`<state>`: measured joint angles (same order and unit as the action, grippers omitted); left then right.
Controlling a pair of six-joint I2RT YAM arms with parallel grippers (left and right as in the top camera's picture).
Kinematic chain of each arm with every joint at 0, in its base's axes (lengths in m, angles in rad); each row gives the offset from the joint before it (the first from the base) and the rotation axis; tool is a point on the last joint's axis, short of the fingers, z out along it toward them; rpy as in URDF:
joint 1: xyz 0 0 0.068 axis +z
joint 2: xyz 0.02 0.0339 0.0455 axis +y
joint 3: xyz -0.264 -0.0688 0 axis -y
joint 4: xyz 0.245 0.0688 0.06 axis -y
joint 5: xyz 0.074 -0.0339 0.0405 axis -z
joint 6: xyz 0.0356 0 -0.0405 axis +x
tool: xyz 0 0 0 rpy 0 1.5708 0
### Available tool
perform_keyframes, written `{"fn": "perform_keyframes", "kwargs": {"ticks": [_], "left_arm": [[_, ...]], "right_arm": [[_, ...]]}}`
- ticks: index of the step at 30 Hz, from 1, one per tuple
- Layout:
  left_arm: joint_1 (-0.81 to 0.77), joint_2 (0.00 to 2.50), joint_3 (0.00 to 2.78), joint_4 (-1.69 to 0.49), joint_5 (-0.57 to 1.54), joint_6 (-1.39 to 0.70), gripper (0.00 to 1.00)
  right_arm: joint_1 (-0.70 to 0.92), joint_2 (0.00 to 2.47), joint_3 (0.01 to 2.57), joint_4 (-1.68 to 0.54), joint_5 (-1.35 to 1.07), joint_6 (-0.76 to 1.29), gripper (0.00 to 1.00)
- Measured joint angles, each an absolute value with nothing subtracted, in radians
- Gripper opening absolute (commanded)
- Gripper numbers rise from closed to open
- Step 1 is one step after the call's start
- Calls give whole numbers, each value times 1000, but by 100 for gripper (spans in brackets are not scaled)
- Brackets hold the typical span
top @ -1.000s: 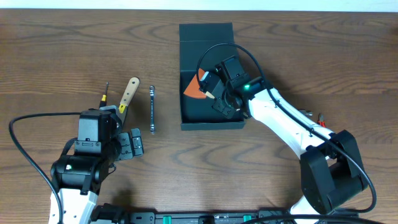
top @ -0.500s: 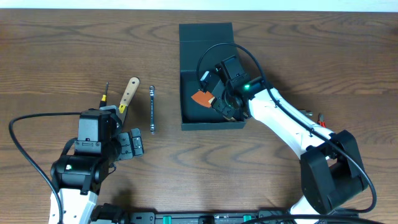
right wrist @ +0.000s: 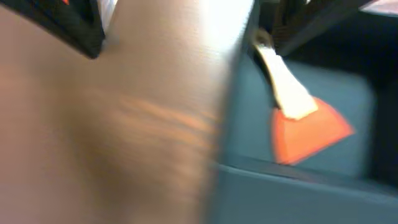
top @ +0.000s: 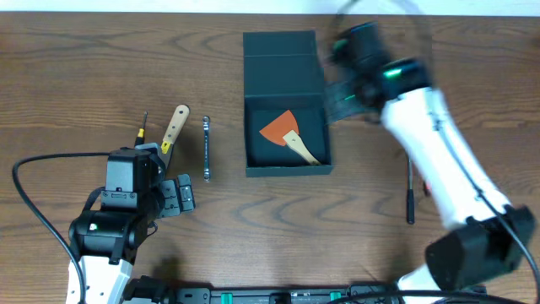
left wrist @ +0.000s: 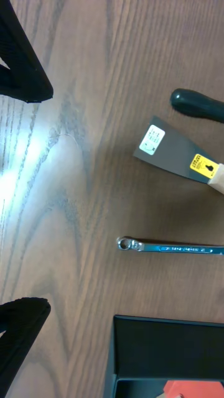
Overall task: Pack container
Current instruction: 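Open the right gripper and move it over the claw hammer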
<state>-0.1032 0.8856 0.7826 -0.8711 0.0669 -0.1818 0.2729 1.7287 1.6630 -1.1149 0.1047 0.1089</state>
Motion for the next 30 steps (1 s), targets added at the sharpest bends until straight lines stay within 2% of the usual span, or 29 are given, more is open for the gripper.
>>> {"fn": "perform_keyframes", "kwargs": {"ticks": [2,6,14,17,19,30], "left_arm": [[-103,886,783,-871,67,-182,98],[-103,886,783,-871,67,-182,98],[-103,886,783,-871,67,-182,98],[-103,886,783,-871,67,-182,98],[-103,886,783,-871,67,-182,98],[-103,886,783,-871,67,-182,99]], "right_arm": [[175,1713,1688,-1197,120,200,89],[28,1710,1692,-1322,139,311,91],[-101,1710,1647,-1415,139,474,95],[-126,1710,1550,-1343,131,514,95],[-133,1711,1466,-1271,114,534,99],[-134,1711,1146,-846,51,661,96]]}}
